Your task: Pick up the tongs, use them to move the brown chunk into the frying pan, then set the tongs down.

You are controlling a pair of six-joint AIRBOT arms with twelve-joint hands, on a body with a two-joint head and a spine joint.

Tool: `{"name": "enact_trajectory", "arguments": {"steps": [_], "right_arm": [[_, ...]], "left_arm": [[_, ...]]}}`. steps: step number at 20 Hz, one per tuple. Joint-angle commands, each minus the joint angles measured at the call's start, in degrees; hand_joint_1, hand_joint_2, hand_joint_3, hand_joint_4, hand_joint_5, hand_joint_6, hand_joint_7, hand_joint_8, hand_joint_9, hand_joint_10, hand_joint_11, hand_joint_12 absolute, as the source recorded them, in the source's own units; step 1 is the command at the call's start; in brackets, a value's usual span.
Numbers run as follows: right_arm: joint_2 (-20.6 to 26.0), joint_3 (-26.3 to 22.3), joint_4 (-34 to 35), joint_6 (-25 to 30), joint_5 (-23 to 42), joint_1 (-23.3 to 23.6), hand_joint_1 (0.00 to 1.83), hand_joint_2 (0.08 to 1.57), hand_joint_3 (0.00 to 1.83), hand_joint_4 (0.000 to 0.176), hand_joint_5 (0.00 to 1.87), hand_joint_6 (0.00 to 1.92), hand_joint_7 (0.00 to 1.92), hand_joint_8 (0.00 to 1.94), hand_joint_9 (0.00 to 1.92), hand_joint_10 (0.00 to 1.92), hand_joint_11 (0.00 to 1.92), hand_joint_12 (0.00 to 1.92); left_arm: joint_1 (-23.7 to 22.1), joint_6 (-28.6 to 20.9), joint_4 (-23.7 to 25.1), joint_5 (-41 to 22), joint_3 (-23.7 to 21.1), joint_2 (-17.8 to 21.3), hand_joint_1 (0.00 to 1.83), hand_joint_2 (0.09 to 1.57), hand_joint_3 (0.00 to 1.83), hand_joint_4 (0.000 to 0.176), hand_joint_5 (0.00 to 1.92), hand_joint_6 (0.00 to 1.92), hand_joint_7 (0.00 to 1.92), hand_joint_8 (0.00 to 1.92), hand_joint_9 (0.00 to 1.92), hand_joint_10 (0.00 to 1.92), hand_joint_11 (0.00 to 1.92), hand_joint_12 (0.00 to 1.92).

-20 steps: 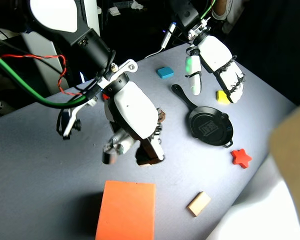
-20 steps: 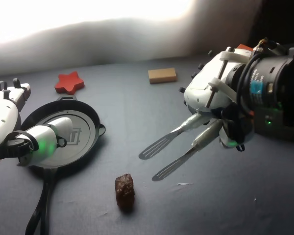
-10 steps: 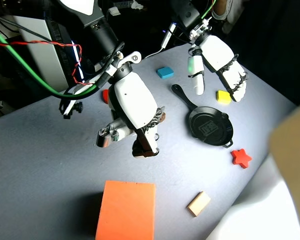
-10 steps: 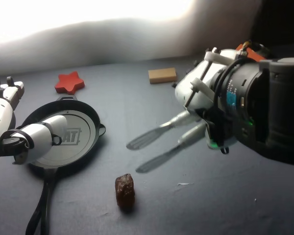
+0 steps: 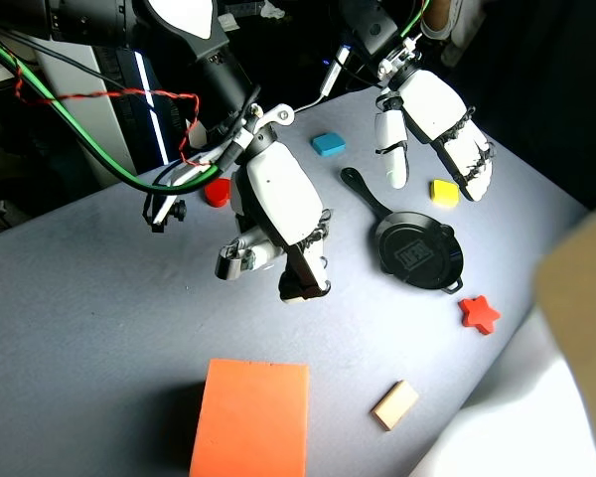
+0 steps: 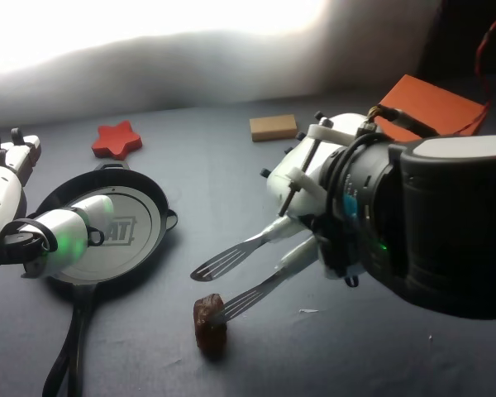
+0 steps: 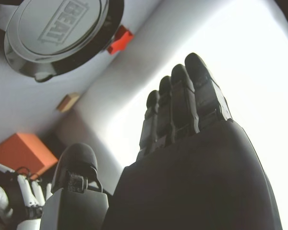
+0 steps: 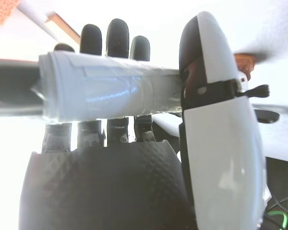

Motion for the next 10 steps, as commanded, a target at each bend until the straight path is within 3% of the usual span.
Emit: {"name": "enact_trajectory", "arguments": {"steps": [1, 5, 9, 10], "right_arm": [[0.0, 0.1, -4.2, 0.4, 0.8, 0.6, 1.06, 1.14, 0.0, 0.0, 0.56, 0.57, 0.82, 0.05, 0.49, 0.71, 0.13, 1.59], [-0.6, 1.0, -4.2, 3.0, 1.4, 0.4, 1.05, 1.14, 0.0, 0.0, 0.56, 0.57, 0.83, 0.05, 0.49, 0.71, 0.12, 1.6], [-1.7, 1.7, -4.2, 3.2, 2.2, 0.0, 1.04, 1.15, 0.0, 0.0, 0.55, 0.59, 0.83, 0.05, 0.48, 0.73, 0.12, 1.62], [-2.0, 1.9, -4.2, 3.5, 2.5, -0.2, 1.04, 1.14, 0.0, 0.0, 0.55, 0.59, 0.83, 0.04, 0.48, 0.73, 0.13, 1.61]], "left_arm": [[-0.1, -0.3, 4.1, -5.0, 0.1, 0.3, 0.0, 1.25, 0.0, 0.008, 0.08, 0.0, 0.12, 0.0, 0.15, 0.0, 0.0, 0.53], [0.0, -0.3, 4.1, -5.0, 0.0, 0.3, 0.0, 1.25, 0.0, 0.011, 0.07, 0.0, 0.1, 0.01, 0.13, 0.01, 0.0, 0.45], [0.2, -0.3, 4.1, -5.0, 0.0, 0.3, 0.0, 1.25, 0.0, 0.011, 0.07, 0.0, 0.12, 0.01, 0.15, 0.01, 0.0, 0.52], [0.1, -0.3, 4.1, -5.0, 0.0, 0.3, 0.0, 1.25, 0.0, 0.008, 0.07, 0.0, 0.12, 0.0, 0.13, 0.01, 0.0, 0.45]]}}
